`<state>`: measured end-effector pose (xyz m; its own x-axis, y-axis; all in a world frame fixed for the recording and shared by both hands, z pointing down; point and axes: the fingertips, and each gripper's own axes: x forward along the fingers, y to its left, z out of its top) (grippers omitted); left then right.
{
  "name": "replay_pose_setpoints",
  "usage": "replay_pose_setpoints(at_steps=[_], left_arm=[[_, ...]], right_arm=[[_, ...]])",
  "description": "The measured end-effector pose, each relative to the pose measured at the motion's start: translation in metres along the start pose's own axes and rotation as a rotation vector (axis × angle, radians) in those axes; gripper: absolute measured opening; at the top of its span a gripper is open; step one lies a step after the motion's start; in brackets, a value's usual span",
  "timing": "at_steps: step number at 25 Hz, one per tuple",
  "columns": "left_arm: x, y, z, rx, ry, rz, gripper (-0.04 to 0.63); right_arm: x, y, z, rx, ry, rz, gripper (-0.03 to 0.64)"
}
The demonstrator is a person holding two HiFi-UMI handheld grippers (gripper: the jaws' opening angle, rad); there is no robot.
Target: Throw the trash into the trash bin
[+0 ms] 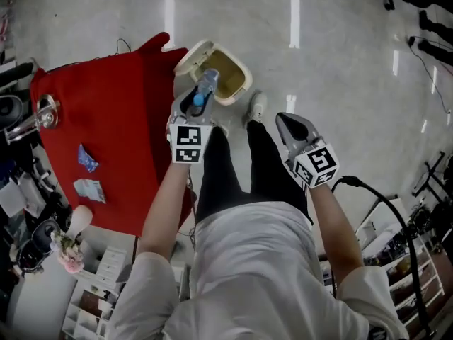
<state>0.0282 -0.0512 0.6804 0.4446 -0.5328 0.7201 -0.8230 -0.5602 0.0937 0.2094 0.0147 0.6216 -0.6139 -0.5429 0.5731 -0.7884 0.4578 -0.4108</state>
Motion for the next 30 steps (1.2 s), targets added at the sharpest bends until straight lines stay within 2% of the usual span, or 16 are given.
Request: replay_pose_setpoints(at_steps=[8, 18, 23, 27, 30], left_arm=[[0.077, 0.002, -0.065, -0.002, 0.035, -0.028, 0.161], [0.146, 0.015, -0.166, -0.059, 0.111, -0.031, 0.162], [0.15, 0.015, -0.19, -0.065, 0.139, -0.026, 0.165], [0.146, 0.014, -0.199, -0.091, 0.171, -0.032, 0.17], [0.14, 0.011, -0.197, -0.104, 0.171, -0.046, 0.217]], right_arm=[[0.052, -0.025, -0.035, 0.005, 0.022, 0.03, 0.0], [0.097, -0.045, -0.096, 0.042, 0.079, 0.051, 0.0], [0.097, -0.044, -0.113, 0.051, 0.099, 0.043, 0.0], [0.094, -0.042, -0.111, 0.051, 0.099, 0.039, 0.0], [0.092, -0.04, -0.104, 0.047, 0.091, 0.04, 0.0]])
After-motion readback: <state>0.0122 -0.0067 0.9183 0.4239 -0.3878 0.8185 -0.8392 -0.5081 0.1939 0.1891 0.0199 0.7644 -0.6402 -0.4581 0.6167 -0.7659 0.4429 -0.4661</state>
